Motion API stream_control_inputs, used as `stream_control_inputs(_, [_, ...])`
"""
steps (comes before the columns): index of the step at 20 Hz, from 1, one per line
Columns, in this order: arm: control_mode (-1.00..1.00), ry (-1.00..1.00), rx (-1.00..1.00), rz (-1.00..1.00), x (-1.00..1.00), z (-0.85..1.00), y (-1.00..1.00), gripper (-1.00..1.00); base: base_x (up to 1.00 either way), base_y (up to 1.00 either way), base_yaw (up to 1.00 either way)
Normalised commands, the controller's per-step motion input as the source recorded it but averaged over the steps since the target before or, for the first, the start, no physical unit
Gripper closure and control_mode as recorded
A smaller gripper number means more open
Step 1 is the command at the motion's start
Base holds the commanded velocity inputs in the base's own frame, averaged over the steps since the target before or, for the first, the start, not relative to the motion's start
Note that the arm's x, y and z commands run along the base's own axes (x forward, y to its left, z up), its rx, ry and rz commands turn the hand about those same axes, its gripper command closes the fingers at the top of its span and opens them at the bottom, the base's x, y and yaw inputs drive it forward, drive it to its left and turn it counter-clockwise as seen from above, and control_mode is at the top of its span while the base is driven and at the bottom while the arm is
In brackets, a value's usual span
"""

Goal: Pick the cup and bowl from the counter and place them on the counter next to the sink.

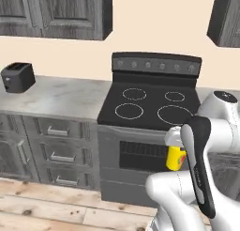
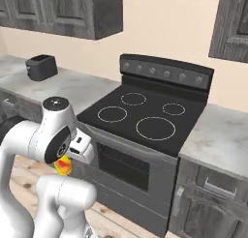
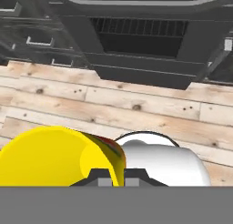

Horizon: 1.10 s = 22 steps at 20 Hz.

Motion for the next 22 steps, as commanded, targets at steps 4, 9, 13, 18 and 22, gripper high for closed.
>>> stream_control_inputs(4, [1.00, 0.00, 0.00, 0.00, 0.00, 0.00, 0.00, 1.00, -0.46, 0.89, 0.62])
stream_control_inputs(9, [1.00, 0.00, 0.00, 0.00, 0.00, 0.00, 0.00, 1.00, -0.40, 0.83, 0.61])
stream_control_inputs(13, [1.00, 0.00, 0.00, 0.00, 0.00, 0.00, 0.00, 1.00, -0.25, 0.59, 0.60])
stream_control_inputs(18, [1.00, 0.00, 0.00, 0.00, 0.00, 0.00, 0.00, 1.00, -0.01, 0.45, 0.59])
stream_control_inputs(22, [1.00, 0.00, 0.00, 0.00, 0.00, 0.00, 0.00, 1.00, 0.00, 0.50, 0.53])
